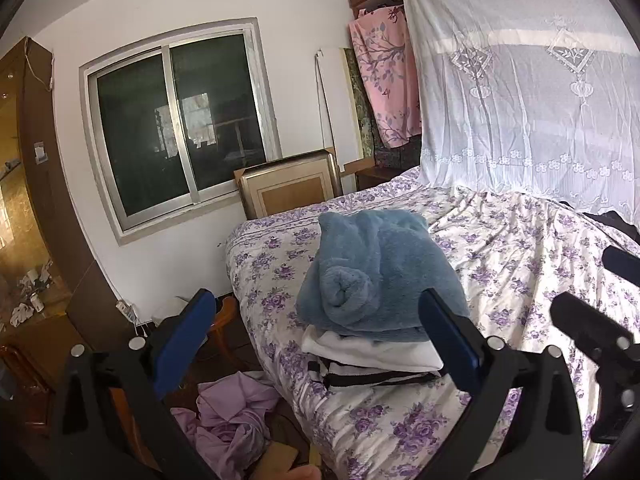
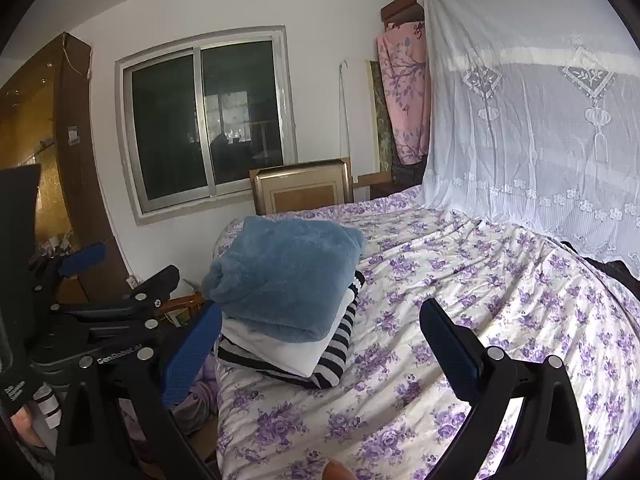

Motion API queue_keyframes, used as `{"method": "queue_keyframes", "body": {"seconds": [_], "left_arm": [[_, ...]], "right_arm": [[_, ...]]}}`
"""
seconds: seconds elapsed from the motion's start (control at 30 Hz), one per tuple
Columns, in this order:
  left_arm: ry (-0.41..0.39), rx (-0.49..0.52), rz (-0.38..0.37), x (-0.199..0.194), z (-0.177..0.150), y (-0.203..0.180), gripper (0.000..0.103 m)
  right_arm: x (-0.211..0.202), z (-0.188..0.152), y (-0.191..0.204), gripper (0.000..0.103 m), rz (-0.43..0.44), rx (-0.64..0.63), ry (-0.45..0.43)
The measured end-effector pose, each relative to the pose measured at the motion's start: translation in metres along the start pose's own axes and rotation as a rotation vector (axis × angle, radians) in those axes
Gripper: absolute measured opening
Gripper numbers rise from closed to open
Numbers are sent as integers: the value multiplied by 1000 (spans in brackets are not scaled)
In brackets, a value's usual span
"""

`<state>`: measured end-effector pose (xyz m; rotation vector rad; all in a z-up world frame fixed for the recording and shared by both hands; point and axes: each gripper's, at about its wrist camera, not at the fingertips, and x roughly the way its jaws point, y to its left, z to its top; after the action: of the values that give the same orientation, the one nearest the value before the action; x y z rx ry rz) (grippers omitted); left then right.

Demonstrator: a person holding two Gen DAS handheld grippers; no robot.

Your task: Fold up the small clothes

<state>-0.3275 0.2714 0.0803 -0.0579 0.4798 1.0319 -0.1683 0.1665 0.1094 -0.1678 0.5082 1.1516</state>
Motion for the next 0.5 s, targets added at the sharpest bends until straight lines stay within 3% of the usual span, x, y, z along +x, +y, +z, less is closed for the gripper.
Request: {"method": "queue_keyframes", "body": {"seconds": [0.5], "left_arm": [[17, -5, 3, 9, -4, 5, 99]], "right_arm": [[25, -3, 14, 100, -9, -12, 47]]}}
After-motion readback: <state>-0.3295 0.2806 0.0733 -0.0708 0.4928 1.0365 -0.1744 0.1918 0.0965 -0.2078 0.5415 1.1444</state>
